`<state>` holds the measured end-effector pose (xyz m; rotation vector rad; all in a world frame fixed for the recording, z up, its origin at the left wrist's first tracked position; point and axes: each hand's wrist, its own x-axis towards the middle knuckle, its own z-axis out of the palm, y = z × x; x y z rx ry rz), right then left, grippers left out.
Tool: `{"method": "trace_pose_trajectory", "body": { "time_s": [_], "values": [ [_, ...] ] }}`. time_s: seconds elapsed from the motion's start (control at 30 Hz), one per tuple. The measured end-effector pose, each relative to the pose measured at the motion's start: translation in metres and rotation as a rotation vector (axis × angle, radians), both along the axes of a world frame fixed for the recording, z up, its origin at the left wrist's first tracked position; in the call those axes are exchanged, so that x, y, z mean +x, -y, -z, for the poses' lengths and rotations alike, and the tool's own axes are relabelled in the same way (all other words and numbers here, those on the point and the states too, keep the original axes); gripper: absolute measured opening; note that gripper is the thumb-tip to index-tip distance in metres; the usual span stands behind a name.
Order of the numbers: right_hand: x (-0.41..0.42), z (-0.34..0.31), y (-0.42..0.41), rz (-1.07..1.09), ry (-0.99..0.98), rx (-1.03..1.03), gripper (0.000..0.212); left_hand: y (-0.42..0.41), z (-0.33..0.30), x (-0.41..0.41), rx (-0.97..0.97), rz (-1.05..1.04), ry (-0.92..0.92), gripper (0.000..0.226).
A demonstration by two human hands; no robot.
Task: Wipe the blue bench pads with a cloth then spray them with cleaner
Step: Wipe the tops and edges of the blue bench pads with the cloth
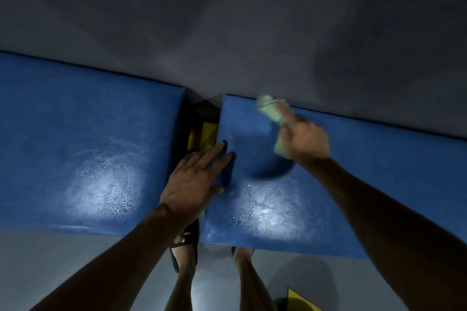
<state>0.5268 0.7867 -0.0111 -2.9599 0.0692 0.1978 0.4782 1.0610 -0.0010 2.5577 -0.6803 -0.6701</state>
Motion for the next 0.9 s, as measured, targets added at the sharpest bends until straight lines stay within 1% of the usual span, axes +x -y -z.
{"method": "trace_pose_trajectory", "body": {
  "time_s": [0.03,0.1,0.2,0.23,0.27,0.33,0.37,0.43,0.47,0.5,0.53,0.6,0.63,0.67,0.7,0.77,0.8,0.83,0.9],
  "values": [
    [-0.002,-0.001,0.01,0.115,0.043,-0.005,0.071,-0.004,-0.001,-0.001,-0.009,0.0,-0.023,0.082],
    [-0.006,-0.003,-0.004,0.316,0.066,0.019,0.07,-0.008,-0.001,-0.001,-0.015,0.031,-0.076,0.082],
    [-0.003,-0.001,-0.065,0.64,-0.006,0.165,0.057,-0.008,0.001,0.0,0.026,0.066,-0.131,0.083],
    [-0.001,0.001,-0.083,0.657,-0.047,0.195,0.054,-0.008,0.001,0.0,0.025,0.06,-0.128,0.084],
    [-0.001,0.003,-0.097,0.593,-0.077,0.2,0.054,-0.008,0.002,0.0,0.019,0.059,-0.119,0.085],
    [-0.003,0.0,-0.106,0.327,-0.031,0.199,0.056,-0.01,0.004,0.0,0.019,0.07,-0.119,0.087],
    [-0.008,-0.002,-0.101,0.162,0.014,0.192,0.058,-0.012,0.005,0.0,0.027,0.079,-0.12,0.088],
    [-0.02,-0.001,-0.068,-0.121,0.05,0.085,0.063,-0.013,0.004,0.001,0.048,0.096,-0.116,0.089],
    [-0.025,-0.001,-0.046,-0.179,0.014,0.045,0.064,-0.012,0.003,0.001,0.055,0.097,-0.113,0.089],
    [-0.032,-0.001,-0.023,-0.139,-0.032,0.04,0.064,-0.011,0.002,0.0,0.059,0.097,-0.113,0.089],
    [-0.041,-0.004,-0.001,0.0,-0.06,0.063,0.065,-0.01,0.001,0.0,0.06,0.096,-0.112,0.089],
    [-0.063,-0.007,0.028,0.447,-0.036,0.137,0.066,-0.009,0.002,-0.002,0.053,0.096,-0.108,0.09],
    [-0.072,-0.008,0.027,0.645,-0.01,0.148,0.066,-0.009,0.003,-0.003,0.043,0.092,-0.107,0.09],
    [-0.08,-0.005,0.016,0.767,0.018,0.135,0.067,-0.009,0.006,-0.003,0.027,0.084,-0.101,0.091],
    [-0.086,0.001,-0.003,0.828,0.045,0.115,0.068,-0.01,0.008,-0.004,0.014,0.073,-0.096,0.091],
    [-0.093,0.01,-0.052,0.825,0.119,0.131,0.064,-0.01,0.012,-0.004,0.02,0.067,-0.099,0.091],
    [-0.095,0.012,-0.077,0.755,0.151,0.167,0.061,-0.011,0.014,-0.005,0.029,0.071,-0.097,0.091],
    [-0.099,0.013,-0.1,0.646,0.16,0.196,0.059,-0.011,0.015,-0.005,0.033,0.078,-0.09,0.091],
    [-0.108,0.009,-0.124,0.348,0.115,0.212,0.057,-0.01,0.013,-0.005,0.033,0.084,-0.083,0.088]
  ]
}}
